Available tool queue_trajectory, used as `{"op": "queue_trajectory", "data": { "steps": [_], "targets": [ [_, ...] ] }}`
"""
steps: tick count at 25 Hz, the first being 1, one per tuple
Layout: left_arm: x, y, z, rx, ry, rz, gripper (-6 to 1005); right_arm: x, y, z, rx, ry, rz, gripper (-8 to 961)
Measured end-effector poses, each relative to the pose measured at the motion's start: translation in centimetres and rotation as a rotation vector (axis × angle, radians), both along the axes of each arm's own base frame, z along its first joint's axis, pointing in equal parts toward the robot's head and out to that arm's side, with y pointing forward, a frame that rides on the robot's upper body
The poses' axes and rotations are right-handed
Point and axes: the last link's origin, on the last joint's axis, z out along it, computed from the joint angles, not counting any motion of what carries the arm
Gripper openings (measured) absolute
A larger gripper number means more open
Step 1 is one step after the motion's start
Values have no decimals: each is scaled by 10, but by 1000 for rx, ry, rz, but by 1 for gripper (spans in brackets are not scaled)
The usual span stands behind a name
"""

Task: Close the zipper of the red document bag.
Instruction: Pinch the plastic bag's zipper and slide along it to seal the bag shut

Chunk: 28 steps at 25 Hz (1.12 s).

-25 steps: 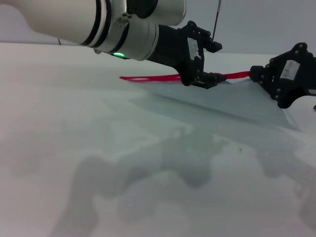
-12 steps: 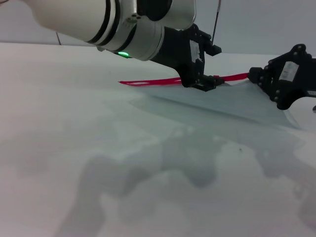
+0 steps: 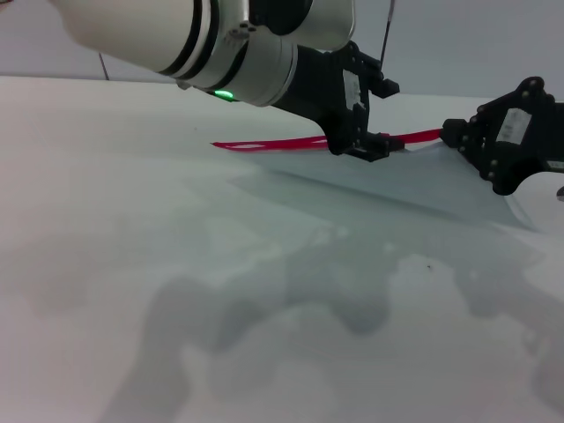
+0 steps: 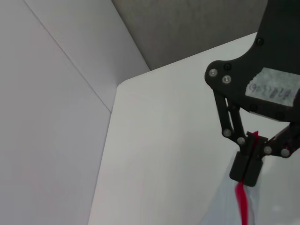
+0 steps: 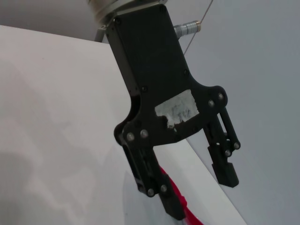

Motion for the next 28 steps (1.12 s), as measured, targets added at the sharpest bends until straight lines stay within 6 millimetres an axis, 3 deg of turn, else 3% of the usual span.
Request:
{"op": "queue_trajectory", "data": {
  "steps": [25,28],
  "targets": [
    [-2,5,-7,-17,0,28,648,-5,-1,1,-7,-1,16,21],
    [-3,5,-7,-20,-2,33,598,-4,-1,1,-8,0,11,21]
  ]
}}
